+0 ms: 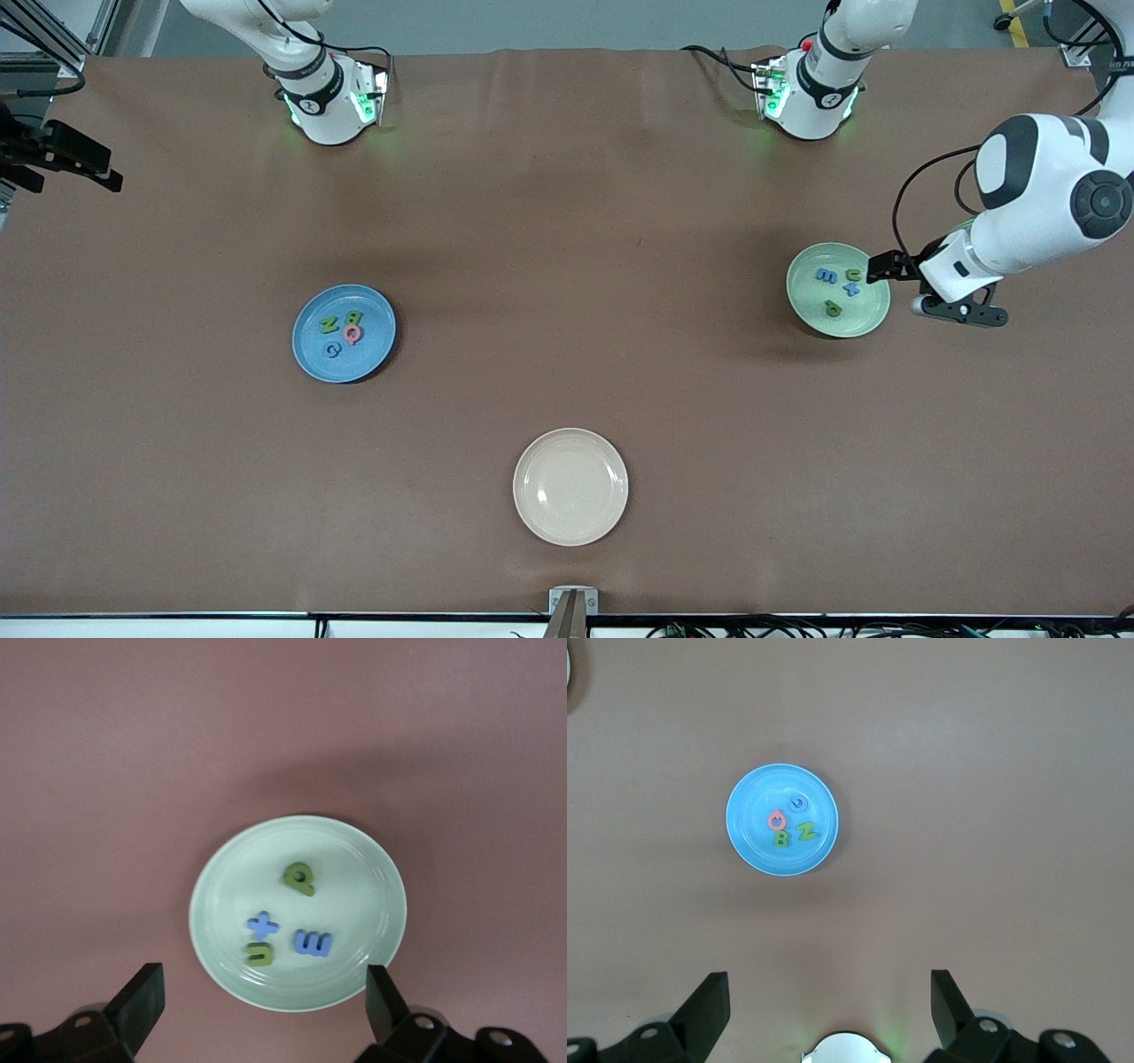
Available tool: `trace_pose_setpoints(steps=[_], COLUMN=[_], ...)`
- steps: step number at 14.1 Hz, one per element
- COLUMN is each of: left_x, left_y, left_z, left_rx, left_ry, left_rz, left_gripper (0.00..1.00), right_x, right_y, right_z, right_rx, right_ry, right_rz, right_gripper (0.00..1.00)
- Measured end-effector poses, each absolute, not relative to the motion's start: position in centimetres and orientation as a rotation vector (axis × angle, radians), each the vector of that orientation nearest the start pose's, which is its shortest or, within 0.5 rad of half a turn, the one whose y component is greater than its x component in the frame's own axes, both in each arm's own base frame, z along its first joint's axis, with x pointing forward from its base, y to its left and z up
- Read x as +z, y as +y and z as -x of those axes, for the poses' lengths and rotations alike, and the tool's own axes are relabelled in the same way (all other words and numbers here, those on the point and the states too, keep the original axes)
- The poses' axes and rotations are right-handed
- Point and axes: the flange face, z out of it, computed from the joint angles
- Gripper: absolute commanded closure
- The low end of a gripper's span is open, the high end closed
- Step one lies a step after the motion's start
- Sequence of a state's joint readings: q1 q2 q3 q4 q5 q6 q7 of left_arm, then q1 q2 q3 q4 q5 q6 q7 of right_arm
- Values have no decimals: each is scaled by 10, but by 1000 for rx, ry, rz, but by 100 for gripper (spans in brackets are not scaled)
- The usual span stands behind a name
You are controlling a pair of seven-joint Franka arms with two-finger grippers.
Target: Sort uppercase to blue plate, lowercase to green plate
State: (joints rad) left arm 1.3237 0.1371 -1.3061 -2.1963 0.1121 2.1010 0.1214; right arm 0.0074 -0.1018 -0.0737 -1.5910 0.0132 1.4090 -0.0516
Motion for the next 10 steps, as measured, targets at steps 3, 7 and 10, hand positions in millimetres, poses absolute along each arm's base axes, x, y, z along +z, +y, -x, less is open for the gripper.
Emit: trace_pose_setpoints(steps=[3,7,10], left_x=[426,513,540], left_y=[27,44,46], left_z=[-545,-568,-570], left_rx=[161,40,14], left_ry=[239,188,183], left_rz=[3137,3140,3140], left_gripper=[0,0,0], right_x=[654,653,653], right_y=[-35,-42,-44], right_z=[-505,-505,-505], right_rx=[126,131,129], right_ry=[-32,-28,-27], right_rz=[3112,3110,3110], right_gripper=[0,0,0])
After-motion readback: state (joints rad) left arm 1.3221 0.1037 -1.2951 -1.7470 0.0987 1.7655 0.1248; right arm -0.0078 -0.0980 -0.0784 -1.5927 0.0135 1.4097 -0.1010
